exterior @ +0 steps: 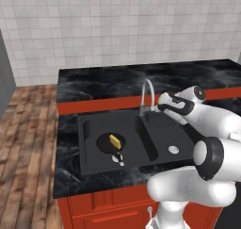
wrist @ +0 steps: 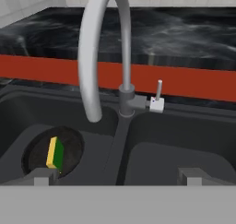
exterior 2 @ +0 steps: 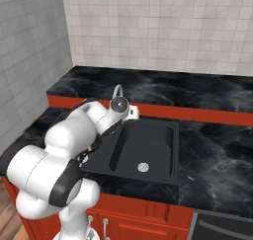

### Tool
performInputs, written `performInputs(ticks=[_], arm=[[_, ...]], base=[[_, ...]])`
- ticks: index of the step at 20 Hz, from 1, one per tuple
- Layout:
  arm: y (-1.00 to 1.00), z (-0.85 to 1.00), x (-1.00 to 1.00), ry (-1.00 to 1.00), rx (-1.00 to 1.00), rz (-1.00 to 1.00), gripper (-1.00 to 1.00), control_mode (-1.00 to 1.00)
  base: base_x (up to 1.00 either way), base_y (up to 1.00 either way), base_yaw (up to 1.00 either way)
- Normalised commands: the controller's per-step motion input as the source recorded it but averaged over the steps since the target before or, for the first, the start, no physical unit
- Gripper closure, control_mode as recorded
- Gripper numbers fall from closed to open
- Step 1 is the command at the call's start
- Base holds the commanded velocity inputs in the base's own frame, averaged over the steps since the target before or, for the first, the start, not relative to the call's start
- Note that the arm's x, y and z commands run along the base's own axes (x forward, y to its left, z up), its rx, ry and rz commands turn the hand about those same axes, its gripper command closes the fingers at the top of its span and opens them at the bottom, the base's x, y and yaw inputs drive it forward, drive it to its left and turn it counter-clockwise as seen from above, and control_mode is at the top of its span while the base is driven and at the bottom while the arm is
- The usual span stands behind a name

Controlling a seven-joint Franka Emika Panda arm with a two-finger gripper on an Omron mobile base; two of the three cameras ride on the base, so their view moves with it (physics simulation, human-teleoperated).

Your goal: Pick the pan and sponge and place them into the sink. Then turn on the water.

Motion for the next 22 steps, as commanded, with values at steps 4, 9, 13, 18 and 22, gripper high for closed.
performInputs(ticks=[4, 9, 13, 18, 22], arm=[[-0.38, 0.00, 0.00, 0.00, 0.05, 0.00, -1.00, -1.00], [-0.36, 0.00, 0.00, 0.00, 0.07, 0.00, -1.00, -1.00], [-0.33, 0.00, 0.00, 0.00, 0.09, 0.00, -1.00, -1.00], [-0.16, 0.00, 0.00, 0.00, 0.09, 0.00, -1.00, -1.00], [0.00, 0.00, 0.02, 0.00, 0.04, 0.00, -1.00, -1.00]], base=[[0.00, 0.00, 0.00], [0.00, 0.00, 0.00], [0.00, 0.00, 0.00], [0.00, 0.00, 0.00], [0.00, 0.00, 0.00]])
